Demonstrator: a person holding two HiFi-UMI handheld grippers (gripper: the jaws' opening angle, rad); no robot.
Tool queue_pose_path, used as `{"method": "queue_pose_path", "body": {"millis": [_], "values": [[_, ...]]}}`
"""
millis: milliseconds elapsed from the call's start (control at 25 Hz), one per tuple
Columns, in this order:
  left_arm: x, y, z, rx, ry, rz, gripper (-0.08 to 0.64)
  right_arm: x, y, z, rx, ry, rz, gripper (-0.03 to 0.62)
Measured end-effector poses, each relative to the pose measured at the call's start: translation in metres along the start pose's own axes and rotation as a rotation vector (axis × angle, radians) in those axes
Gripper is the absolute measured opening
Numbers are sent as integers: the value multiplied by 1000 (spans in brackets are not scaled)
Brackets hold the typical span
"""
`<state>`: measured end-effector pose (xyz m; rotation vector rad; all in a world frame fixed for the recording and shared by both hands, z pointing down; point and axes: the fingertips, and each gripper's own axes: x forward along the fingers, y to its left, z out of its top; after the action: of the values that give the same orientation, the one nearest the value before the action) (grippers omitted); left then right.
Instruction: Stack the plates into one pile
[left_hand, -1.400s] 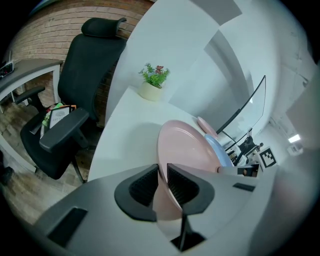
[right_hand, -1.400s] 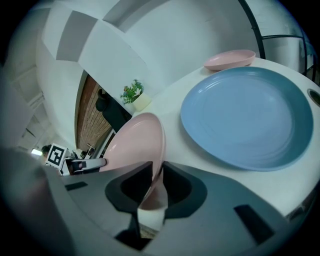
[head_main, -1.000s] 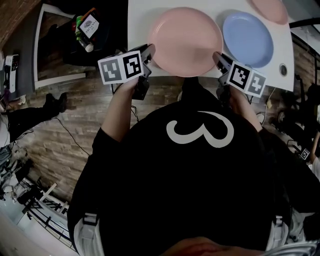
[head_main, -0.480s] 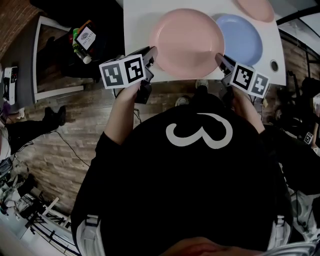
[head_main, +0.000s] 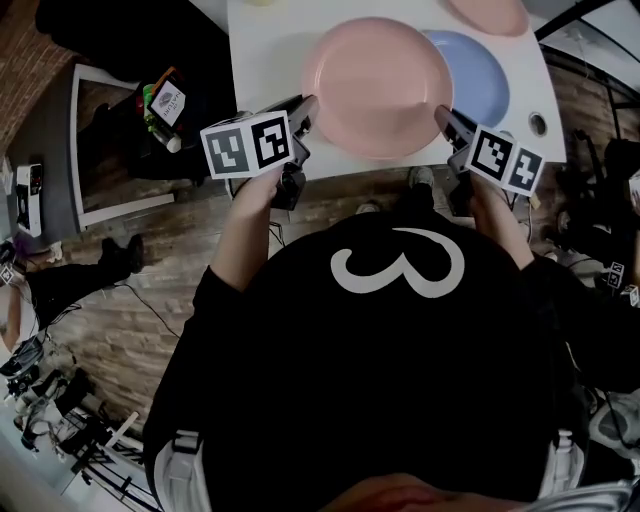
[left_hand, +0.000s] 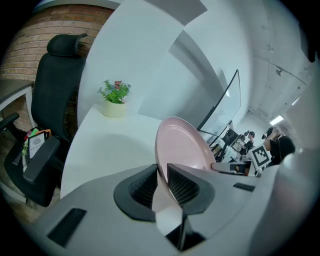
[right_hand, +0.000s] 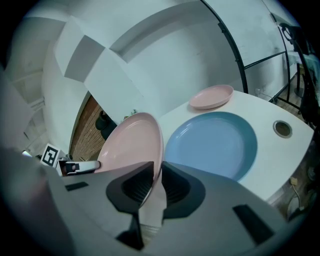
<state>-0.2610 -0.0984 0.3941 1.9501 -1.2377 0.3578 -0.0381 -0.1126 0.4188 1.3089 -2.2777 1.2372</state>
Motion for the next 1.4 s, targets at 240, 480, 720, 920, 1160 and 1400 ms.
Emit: {"method": "queue_pose_path", "body": {"millis": [240,480,720,920,1160,1400], "values": [[19,-27,14,44,17,-23,67,-14,-23,16,37,-27,-1,64],[42,-47,24,63,30,-27,67,-20,-47,34,53,-40,-2,64],[69,-68,29,68,47,-34,67,-29,-76,51,60,-48,-14,64],[97,-81,31,71,75,-46,67,-33,-101,61,88,-50,-25,63],[126,-99,33,79,106,-61,67,-41,-130,73,110,-47,-44,63],[152,-108,34,88,132,-68,67,-41,-153,83,121,-53,-61,63]]}}
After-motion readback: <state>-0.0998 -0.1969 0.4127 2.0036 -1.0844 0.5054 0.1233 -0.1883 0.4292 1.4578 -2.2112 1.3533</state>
